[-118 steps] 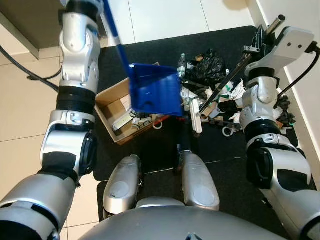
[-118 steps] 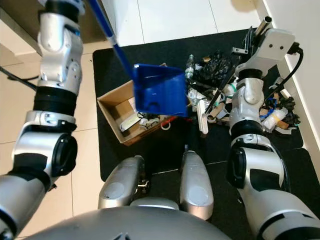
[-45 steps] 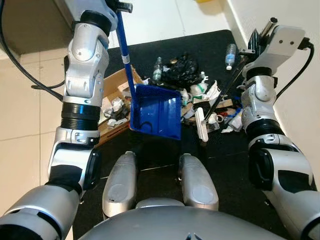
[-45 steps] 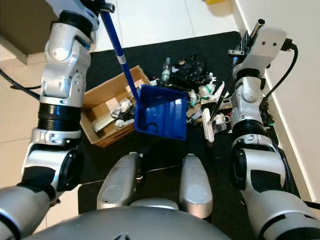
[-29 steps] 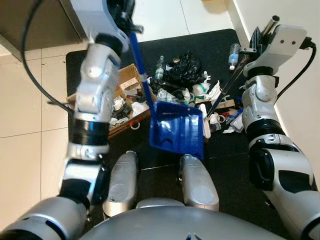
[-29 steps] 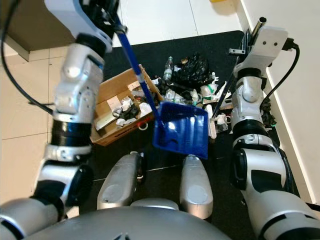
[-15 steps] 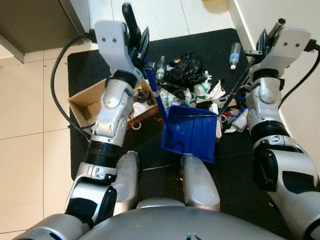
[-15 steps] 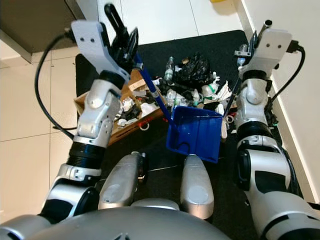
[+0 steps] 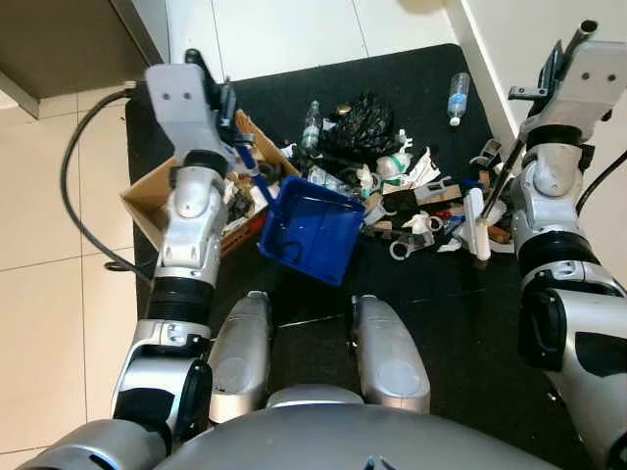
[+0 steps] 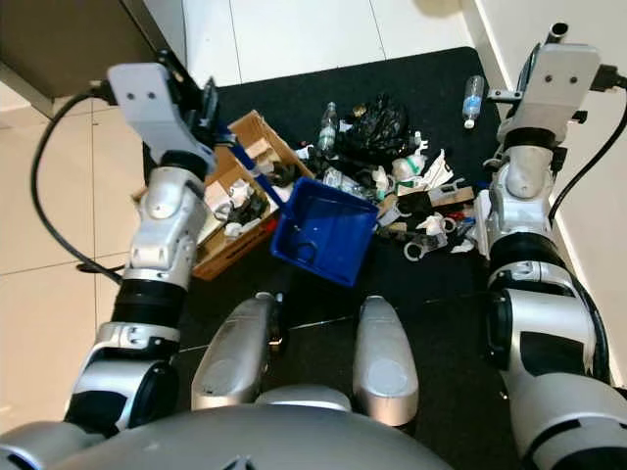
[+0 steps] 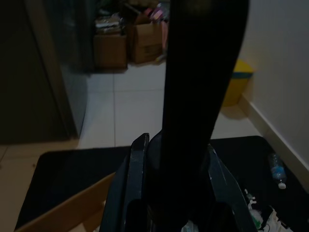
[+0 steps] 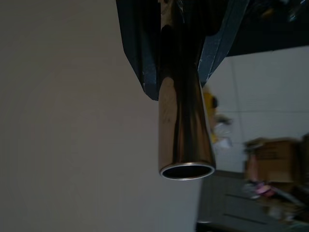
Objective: Sweep floor
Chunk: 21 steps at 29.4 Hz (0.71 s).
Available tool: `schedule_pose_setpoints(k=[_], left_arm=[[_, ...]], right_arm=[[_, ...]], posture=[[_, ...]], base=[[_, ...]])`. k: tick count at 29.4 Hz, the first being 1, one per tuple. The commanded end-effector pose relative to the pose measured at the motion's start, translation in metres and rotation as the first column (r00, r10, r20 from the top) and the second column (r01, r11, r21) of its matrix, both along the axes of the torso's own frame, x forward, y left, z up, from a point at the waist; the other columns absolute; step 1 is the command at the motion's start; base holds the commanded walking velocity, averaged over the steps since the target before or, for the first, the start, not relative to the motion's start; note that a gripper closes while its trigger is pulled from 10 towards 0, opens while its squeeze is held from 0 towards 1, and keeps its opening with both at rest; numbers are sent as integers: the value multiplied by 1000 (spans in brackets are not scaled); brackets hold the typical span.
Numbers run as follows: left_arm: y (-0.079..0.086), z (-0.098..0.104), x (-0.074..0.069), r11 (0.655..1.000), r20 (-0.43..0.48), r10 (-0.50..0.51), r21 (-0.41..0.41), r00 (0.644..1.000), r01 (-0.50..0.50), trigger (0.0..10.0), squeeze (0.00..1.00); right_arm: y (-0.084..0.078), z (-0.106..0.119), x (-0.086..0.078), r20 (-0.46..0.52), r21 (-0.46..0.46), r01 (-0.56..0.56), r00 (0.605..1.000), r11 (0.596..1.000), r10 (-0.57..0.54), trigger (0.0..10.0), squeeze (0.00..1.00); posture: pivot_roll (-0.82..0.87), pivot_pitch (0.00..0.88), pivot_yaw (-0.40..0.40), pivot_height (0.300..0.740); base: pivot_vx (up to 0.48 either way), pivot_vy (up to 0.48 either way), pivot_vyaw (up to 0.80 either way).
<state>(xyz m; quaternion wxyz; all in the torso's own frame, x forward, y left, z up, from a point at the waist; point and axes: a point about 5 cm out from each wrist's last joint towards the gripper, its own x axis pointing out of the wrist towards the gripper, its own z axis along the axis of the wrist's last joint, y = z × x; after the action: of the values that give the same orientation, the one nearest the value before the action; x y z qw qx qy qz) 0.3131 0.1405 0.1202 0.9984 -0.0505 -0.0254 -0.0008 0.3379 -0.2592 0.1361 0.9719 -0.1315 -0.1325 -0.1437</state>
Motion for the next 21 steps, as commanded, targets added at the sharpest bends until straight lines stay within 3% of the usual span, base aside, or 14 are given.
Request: schedule_pose_setpoints(k=[1, 4, 5, 8, 11, 16, 21], left_arm=[[3, 2, -2, 1000, 12, -7, 6, 1000, 7, 10000, 0], [1, -4, -3, 999, -21, 5, 39, 1000, -5, 10000, 0], [-4, -13, -4, 996, -67, 21, 84, 998, -16, 10000, 0], [-5, -17, -5, 994, -79, 43, 106, 996, -34, 10000, 0], [2, -26, -5, 963, -120, 111, 258, 987, -77, 10000, 0], [12, -26, -3, 962, -115, 175, 232, 978, -144, 10000, 0], [22, -25, 0, 933, -114, 268, 280, 957, -228, 10000, 0]], right_arm=[[0, 3, 0, 23, -10, -3, 1000, 1000, 3, 10000, 0], [1, 5, 1, 32, -7, -9, 999, 1000, 9, 10000, 0], [3, 5, 2, 38, -2, -15, 999, 1000, 15, 10000, 0], [5, 5, 2, 38, -6, -16, 999, 1000, 16, 10000, 0], [7, 5, 3, 43, -2, -22, 999, 1000, 22, 10000, 0], [8, 5, 2, 45, -1, -24, 999, 1000, 24, 10000, 0], [10, 6, 4, 47, -2, -41, 998, 999, 41, 10000, 0]], posture=[[117, 173, 40, 740], [113, 179, 44, 740], [112, 181, 46, 740], [110, 186, 48, 740], [104, 192, 53, 740], [103, 198, 53, 740], [110, 210, 55, 740]], base=[[0, 0, 0], [0, 0, 0], [0, 0, 0], [0, 0, 0], [0, 0, 0], [0, 0, 0], [0, 0, 0]])
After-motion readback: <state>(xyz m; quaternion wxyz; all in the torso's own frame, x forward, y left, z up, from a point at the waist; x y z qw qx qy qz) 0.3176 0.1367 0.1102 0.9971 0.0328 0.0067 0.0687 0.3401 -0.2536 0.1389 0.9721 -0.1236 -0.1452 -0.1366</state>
